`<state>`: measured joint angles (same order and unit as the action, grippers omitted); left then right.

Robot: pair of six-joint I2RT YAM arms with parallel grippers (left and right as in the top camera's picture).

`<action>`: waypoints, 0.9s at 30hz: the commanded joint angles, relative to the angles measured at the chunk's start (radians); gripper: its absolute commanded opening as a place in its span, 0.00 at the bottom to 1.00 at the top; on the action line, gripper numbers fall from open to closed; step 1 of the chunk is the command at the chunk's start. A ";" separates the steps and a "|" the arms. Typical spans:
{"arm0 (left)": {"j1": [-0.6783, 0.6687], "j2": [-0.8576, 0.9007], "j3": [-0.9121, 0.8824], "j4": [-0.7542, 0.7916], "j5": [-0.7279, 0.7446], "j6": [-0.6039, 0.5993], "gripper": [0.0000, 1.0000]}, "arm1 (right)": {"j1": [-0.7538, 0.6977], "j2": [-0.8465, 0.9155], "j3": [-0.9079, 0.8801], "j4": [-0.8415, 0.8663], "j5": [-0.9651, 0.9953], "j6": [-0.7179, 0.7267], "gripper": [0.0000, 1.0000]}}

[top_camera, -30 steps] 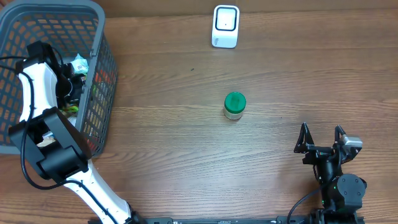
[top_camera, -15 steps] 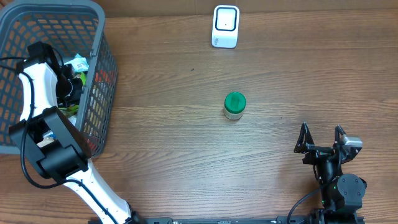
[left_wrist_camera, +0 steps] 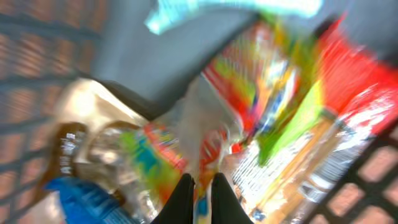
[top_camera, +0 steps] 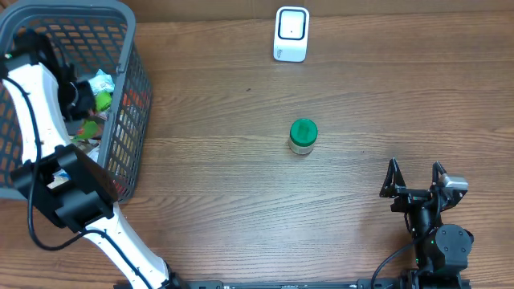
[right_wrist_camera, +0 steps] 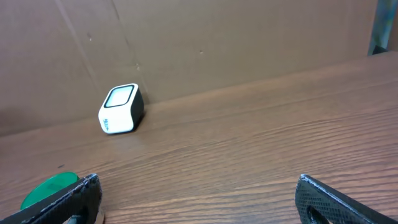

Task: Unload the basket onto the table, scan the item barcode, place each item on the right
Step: 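Grasp the yellow gummy worms bag with the left gripper and lift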

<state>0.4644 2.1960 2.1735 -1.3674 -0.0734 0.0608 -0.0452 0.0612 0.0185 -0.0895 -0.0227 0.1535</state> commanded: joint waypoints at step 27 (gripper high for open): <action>-0.026 -0.005 0.182 -0.095 0.014 -0.048 1.00 | 0.000 0.000 -0.010 0.006 -0.005 0.004 1.00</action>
<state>0.4400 2.1956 2.4168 -1.4765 -0.0658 0.0025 -0.0452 0.0612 0.0185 -0.0902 -0.0227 0.1535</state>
